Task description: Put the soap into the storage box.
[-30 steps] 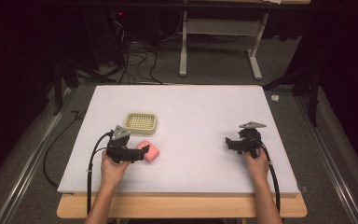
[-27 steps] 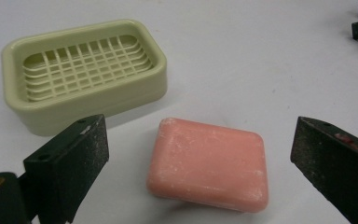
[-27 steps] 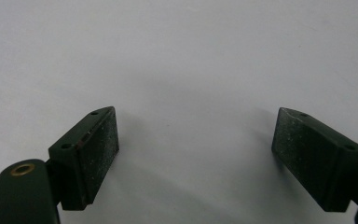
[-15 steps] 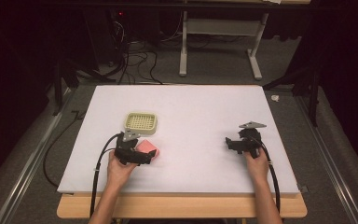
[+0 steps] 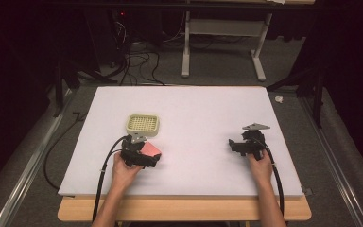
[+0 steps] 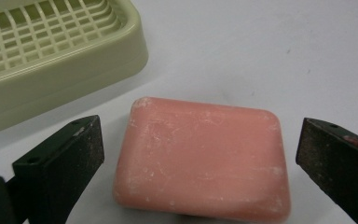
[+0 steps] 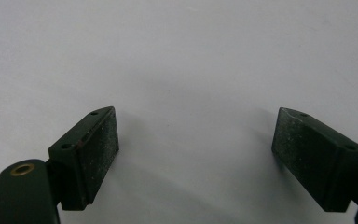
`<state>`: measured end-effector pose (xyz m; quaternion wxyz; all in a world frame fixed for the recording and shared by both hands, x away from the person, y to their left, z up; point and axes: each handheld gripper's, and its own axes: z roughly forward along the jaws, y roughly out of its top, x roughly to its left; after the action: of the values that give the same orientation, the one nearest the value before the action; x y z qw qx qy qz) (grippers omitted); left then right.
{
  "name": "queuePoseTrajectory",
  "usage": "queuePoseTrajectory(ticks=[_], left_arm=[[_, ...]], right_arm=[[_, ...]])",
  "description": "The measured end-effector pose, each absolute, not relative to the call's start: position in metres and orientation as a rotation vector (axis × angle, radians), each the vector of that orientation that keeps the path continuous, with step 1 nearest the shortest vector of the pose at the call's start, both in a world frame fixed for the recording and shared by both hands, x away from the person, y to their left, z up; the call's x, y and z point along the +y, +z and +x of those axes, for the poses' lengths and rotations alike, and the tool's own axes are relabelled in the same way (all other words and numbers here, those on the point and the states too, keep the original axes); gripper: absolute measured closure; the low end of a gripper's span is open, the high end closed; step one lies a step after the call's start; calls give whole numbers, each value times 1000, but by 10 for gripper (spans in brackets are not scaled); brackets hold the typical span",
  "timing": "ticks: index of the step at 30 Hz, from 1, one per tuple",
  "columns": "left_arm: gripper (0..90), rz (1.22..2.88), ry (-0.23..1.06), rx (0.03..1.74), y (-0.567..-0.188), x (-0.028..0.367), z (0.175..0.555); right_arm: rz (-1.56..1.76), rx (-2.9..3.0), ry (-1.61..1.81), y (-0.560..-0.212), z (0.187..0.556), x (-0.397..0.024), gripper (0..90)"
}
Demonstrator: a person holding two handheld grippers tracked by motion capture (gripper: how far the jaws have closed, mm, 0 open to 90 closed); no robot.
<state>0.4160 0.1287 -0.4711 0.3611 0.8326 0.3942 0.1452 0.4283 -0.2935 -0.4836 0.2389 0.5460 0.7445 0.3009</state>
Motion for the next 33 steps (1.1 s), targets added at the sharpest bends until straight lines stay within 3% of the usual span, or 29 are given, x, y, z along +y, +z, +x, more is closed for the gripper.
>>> queuePoseTrajectory(ticks=[33], left_arm=[[136,2192,396,1001,-484,121,418]], right_arm=[[1494,2038,823,-484,428,-294,153]])
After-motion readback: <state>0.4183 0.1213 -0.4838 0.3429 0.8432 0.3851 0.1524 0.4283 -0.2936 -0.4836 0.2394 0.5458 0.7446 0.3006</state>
